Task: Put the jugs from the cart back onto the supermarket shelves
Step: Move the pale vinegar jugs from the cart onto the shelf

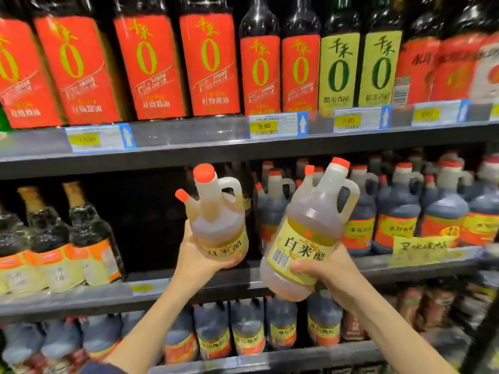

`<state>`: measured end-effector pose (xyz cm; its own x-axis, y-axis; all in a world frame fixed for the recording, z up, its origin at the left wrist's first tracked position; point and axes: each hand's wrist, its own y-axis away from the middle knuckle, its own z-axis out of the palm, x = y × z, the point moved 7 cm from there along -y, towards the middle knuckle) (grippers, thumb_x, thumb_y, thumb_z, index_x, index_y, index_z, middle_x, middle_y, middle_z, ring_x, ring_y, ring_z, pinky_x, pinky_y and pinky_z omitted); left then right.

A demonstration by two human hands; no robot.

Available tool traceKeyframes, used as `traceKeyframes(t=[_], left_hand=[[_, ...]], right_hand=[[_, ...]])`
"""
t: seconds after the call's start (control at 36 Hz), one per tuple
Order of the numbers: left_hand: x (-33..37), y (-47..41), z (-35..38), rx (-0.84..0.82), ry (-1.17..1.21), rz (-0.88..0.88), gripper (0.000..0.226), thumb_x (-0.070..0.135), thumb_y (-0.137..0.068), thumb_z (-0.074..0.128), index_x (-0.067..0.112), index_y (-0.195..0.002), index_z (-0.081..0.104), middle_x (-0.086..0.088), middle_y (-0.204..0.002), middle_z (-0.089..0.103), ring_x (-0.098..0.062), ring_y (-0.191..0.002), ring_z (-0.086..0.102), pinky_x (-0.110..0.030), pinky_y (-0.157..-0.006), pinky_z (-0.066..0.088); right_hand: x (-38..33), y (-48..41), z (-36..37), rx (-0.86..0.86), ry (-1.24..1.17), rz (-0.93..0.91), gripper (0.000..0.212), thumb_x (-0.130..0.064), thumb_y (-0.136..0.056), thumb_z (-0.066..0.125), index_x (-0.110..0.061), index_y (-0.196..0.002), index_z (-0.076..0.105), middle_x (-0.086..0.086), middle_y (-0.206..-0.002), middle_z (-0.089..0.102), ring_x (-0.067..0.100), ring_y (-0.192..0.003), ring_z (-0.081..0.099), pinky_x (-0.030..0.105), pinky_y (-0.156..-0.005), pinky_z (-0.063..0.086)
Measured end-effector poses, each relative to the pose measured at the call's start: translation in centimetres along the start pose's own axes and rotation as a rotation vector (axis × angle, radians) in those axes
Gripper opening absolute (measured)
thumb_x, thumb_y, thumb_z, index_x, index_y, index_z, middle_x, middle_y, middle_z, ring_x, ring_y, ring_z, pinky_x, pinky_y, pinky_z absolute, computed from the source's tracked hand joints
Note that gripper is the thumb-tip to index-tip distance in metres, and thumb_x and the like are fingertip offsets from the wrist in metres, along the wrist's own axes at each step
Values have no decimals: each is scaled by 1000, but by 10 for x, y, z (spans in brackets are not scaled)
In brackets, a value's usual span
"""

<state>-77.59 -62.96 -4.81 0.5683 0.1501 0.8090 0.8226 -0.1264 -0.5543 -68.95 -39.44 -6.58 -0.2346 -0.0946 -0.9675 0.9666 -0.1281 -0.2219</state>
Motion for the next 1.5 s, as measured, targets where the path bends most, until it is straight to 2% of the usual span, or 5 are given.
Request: traceKeyframes(t=[0.36, 0.44, 0.58, 0.83, 1.5], left_hand=[[-77, -45, 17, -172, -101, -205, 72, 15, -49, 94, 12, -113, 62, 12, -95, 69, 4, -90, 65, -17, -79, 55], [-97, -51, 22, -192, -99, -299, 83, 20, -46, 95, 1, -118, 57, 4, -94, 69, -1, -88, 65, -9, -68, 51], [-99, -60, 36, -189, -54, -297, 90, 11, -44, 94, 21, -119, 45, 3, -101, 66, -8, -92, 64, -31, -83, 52], [-143, -84, 44, -279, -27, -363, 119, 44, -20, 98, 23, -126, 46, -3, -111, 69, -18, -101, 68, -49, -86, 56], [-181, -132, 67, -320, -93, -256, 125, 51, -24, 96, 19, -131, 40, -1, -116, 67, -15, -107, 65, -48, -93, 53]], right_hand=[[15, -13, 13, 103, 2, 59, 80, -17, -39, 86, -1, -113, 60, 14, -101, 73, 26, -95, 70, 32, -71, 58], [14, -13, 14, 106, 8, 60, 79, -15, -40, 87, -2, -113, 60, 14, -102, 73, 27, -97, 70, 33, -72, 58], [13, -14, 12, 121, 24, 60, 74, -15, -37, 87, -3, -106, 63, 13, -98, 74, 28, -95, 70, 32, -71, 58], [5, -21, 10, 117, 54, 56, 76, -16, -38, 87, -6, -109, 63, 11, -100, 74, 24, -96, 70, 33, -73, 58], [8, -34, -3, 144, 105, 81, 78, -17, -38, 87, -6, -111, 62, 11, -102, 73, 24, -97, 70, 34, -76, 57]])
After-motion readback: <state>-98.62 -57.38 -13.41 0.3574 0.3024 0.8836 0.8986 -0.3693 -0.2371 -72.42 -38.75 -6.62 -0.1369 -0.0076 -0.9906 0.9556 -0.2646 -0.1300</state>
